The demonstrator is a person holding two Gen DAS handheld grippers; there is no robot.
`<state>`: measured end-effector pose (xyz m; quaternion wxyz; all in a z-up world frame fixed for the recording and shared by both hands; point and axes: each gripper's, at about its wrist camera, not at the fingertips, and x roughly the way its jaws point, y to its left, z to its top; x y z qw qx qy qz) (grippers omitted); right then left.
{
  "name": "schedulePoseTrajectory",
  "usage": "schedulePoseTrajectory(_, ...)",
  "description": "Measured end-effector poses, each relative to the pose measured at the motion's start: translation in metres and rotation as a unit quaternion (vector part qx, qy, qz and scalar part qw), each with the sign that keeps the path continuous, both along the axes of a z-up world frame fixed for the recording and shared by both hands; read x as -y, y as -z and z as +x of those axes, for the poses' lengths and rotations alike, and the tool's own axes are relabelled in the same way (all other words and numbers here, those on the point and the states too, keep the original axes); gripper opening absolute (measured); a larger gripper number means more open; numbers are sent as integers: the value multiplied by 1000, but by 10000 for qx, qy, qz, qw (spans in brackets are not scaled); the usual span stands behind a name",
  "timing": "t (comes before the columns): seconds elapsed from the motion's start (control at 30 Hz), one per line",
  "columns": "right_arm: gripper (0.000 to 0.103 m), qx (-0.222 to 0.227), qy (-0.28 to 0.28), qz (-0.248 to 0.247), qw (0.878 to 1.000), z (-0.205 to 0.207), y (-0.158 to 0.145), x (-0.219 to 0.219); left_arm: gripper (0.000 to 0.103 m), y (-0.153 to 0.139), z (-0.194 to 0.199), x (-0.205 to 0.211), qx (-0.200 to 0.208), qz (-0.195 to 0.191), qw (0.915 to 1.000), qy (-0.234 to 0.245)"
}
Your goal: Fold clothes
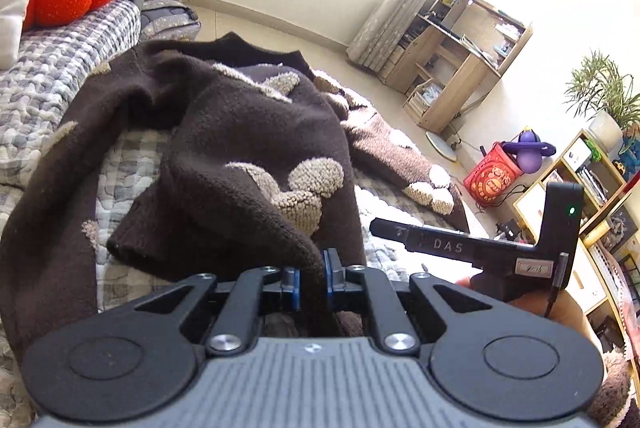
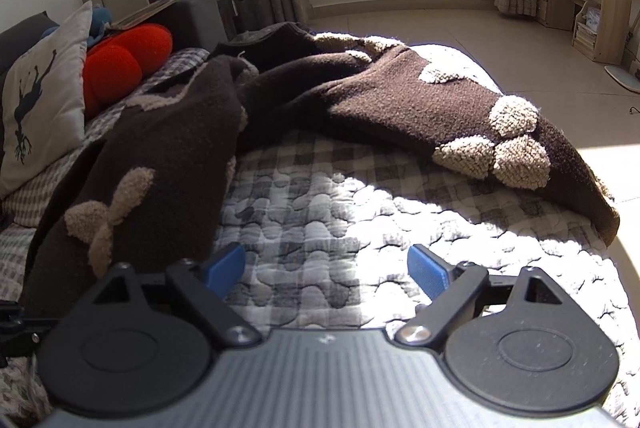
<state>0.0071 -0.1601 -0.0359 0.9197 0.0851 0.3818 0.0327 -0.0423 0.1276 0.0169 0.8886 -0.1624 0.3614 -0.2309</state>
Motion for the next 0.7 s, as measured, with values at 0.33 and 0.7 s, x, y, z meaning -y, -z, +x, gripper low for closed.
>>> schedulePoseTrajectory(0.33, 91, 61, -323, -110, 9994, 8, -3, -26, 9, -53, 19, -49, 1101, -868, 9812, -1329)
schedulePoseTrajectory(0.7, 91, 157, -1465, -300, 9886, -9, 3, -107, 9, -44, 36, -109, 1182, -1430, 9575, -2209)
